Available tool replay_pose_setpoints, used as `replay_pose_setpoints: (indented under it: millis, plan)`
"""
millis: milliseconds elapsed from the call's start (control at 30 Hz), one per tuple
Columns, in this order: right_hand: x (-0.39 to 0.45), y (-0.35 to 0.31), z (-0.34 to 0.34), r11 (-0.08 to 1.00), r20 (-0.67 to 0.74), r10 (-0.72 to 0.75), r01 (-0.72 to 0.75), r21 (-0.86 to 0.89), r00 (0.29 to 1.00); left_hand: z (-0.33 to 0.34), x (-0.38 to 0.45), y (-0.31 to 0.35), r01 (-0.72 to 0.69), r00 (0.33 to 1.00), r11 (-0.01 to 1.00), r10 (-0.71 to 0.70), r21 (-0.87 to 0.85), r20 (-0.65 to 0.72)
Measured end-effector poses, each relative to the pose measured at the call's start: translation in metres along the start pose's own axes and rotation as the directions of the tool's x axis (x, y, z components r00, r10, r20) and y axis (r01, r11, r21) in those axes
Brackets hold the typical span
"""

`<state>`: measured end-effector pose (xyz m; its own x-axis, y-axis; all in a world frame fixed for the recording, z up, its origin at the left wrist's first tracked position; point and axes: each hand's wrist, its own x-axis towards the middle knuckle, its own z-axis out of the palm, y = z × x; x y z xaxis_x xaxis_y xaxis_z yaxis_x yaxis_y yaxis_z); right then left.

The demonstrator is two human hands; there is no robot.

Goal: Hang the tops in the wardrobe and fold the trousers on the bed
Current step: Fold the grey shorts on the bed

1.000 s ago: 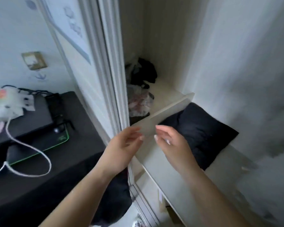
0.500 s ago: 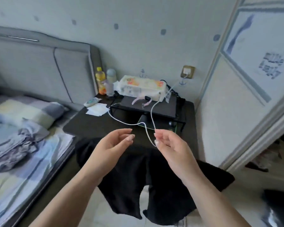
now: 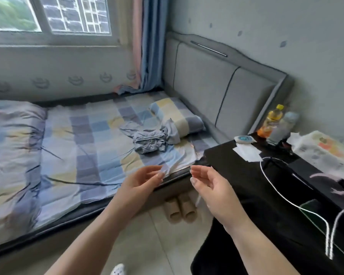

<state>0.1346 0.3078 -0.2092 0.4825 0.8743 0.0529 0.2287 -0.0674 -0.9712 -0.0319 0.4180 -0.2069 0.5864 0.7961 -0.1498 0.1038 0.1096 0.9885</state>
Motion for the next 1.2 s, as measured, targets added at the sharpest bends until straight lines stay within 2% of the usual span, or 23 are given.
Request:
replay_pose_setpoints:
  millis: [200, 467, 767, 933, 1067, 1200]
  plan:
    - [0.096, 0.017, 0.063, 0.999, 0.084, 0.045, -0.044, -0.005, 0.995, -0.073, 0.081, -0.020, 0.100, 0.994, 0.995, -0.100, -0.001, -0.053]
    - [0.235, 0.036, 0.141, 0.990, 0.045, 0.141, -0.141, 0.005, 0.989, -0.177, 0.223, -0.029, 0.195, 0.980, 0.981, -0.193, 0.024, -0.054]
    - [0.356, 0.066, 0.149, 0.961, 0.001, 0.271, -0.271, -0.051, 0.963, -0.204, 0.354, -0.044, 0.309, 0.951, 0.951, -0.309, 0.003, -0.015]
    - [0.453, 0.120, 0.142, 0.919, 0.040, 0.384, -0.378, -0.116, 0.922, -0.206, 0.454, -0.071, 0.391, 0.920, 0.920, -0.391, 0.021, -0.030]
    - [0.559, 0.185, 0.132, 0.859, 0.042, 0.492, -0.478, -0.185, 0.869, -0.204, 0.548, -0.109, 0.494, 0.868, 0.869, -0.490, 0.032, -0.081]
    - [0.664, 0.270, 0.133, 0.787, 0.054, 0.565, -0.518, -0.336, 0.823, -0.204, 0.650, -0.171, 0.570, 0.821, 0.809, -0.556, 0.145, -0.125]
